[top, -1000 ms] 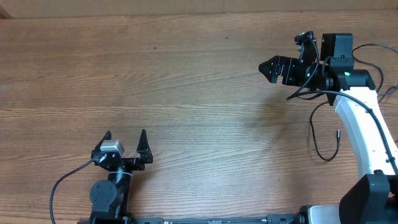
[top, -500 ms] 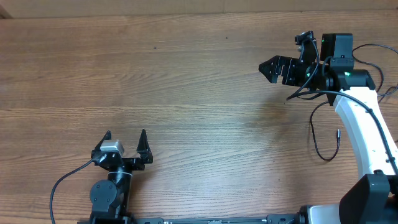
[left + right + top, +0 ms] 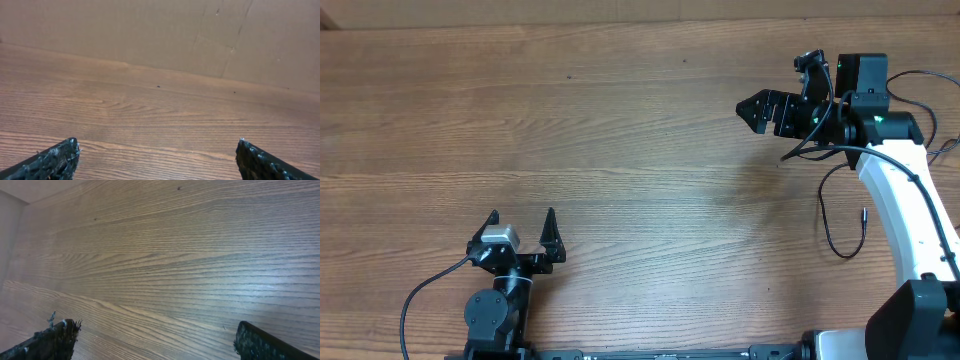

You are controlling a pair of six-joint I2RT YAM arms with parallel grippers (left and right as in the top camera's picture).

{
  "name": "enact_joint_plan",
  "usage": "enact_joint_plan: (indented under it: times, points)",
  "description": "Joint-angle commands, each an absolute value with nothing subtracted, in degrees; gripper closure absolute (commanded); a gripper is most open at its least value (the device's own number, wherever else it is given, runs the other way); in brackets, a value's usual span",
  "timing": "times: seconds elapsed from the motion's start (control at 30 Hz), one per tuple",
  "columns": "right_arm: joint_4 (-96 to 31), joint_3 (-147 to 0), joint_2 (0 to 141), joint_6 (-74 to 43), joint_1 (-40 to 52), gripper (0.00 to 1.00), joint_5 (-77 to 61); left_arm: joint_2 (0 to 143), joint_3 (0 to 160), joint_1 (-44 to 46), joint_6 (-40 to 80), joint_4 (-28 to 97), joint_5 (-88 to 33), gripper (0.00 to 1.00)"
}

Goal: Untangle cables

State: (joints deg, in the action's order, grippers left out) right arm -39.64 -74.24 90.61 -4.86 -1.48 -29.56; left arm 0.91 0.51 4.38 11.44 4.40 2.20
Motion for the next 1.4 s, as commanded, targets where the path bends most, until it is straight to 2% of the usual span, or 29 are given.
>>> enact_joint_plan:
  times: [0.0, 0.1, 0.27, 0.5, 0.73, 0.97, 1.13, 1.37]
  points:
    - [-39.64, -74.59, 89.82, -4.43, -1.56, 0.00, -28.73, 0.25, 0.32, 4.03, 10.11, 4.38, 1.89, 0.00]
    - [-40.93, -74.59, 85.76, -4.40, -1.56, 0.00, -22.61, 0.25, 0.32, 4.03, 10.11, 4.38, 1.89, 0.00]
    - [-43.40, -74.59, 78.65, -4.38, -1.56, 0.00, -20.36, 0.25, 0.32, 4.03, 10.13, 4.36, 1.91, 0.00]
    - [-39.92, -72.31, 68.05, -4.36, -1.56, 0.00, -14.98, 0.25, 0.32, 4.03, 10.11, 4.38, 1.91, 0.00]
    - [-25.28, -57.84, 54.48, -4.43, -1.56, 0.00, -15.79, 0.25, 0.32, 4.03, 10.11, 4.38, 1.89, 0.01]
    - [2.26, -34.89, 42.35, -4.62, -1.56, 0.00, -21.39, 0.25, 0.32, 4.03, 10.13, 4.38, 1.89, 0.00]
    - [17.39, -20.38, 35.51, -4.69, -1.54, 0.00, -24.16, 0.25, 0.32, 4.03, 10.11, 4.38, 1.89, 0.00]
    - [22.04, -9.08, 29.78, -4.62, -1.54, 0.00, -24.10, 0.25, 0.32, 4.03, 10.13, 4.38, 1.91, 0.00]
